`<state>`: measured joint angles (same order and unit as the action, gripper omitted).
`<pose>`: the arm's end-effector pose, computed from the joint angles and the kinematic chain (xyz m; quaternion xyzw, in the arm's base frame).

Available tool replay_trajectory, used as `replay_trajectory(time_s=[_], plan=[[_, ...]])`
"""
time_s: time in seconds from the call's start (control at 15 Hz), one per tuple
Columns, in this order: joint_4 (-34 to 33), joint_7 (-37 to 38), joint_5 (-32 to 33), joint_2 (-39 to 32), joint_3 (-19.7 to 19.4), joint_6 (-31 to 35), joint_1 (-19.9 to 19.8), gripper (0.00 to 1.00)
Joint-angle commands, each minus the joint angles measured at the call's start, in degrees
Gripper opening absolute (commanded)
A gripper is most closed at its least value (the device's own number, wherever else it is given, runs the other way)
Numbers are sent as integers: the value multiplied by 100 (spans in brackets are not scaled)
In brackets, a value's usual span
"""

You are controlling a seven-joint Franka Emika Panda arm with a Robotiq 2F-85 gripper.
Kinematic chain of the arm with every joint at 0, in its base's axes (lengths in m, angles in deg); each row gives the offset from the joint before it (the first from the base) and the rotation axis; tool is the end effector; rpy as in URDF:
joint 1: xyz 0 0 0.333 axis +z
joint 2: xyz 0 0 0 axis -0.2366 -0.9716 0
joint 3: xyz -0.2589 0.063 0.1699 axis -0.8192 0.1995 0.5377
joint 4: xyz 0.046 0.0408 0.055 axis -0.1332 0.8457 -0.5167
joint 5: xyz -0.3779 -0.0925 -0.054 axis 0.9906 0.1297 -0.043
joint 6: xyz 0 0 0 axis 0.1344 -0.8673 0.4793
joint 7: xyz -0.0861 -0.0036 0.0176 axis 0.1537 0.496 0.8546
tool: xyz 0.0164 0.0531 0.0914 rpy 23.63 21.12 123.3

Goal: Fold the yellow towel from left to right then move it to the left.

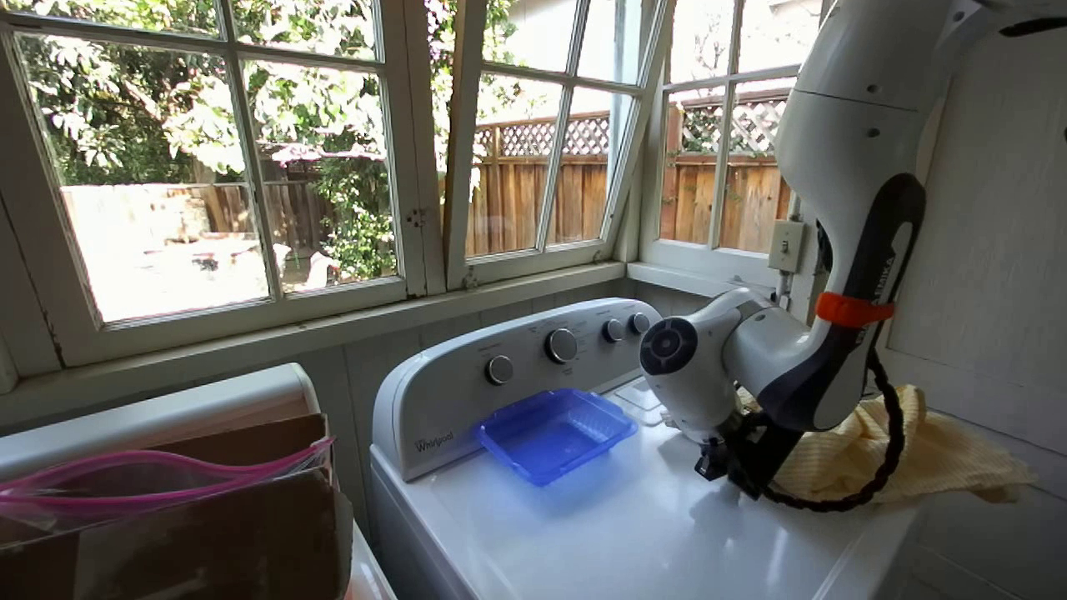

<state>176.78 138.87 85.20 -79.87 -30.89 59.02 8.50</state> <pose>0.4273 0.0141 0.1187 0.9334 0.0807 0.0815 0.3401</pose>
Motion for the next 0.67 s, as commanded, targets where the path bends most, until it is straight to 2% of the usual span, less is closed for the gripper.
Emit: replay_trajectory(time_s=[0.0, 0.2, 0.27, 0.33, 0.4, 0.47, 0.6], plan=[[543, -1524, -1025, 726, -63, 986, -204, 0], [838, -2784, -2134, 976, -200, 1472, -253, 0], [913, -2991, -2479, 1085, -280, 1570, -217, 0], [924, -2798, -2490, 1188, -106, 1625, -441, 26], [905, -2426, -2363, 1288, -194, 1729, -385, 28], [891, -2528, -2582, 1306, -164, 1838, -445, 34], [714, -2109, -2359, 1340, -221, 1861, -409, 49]])
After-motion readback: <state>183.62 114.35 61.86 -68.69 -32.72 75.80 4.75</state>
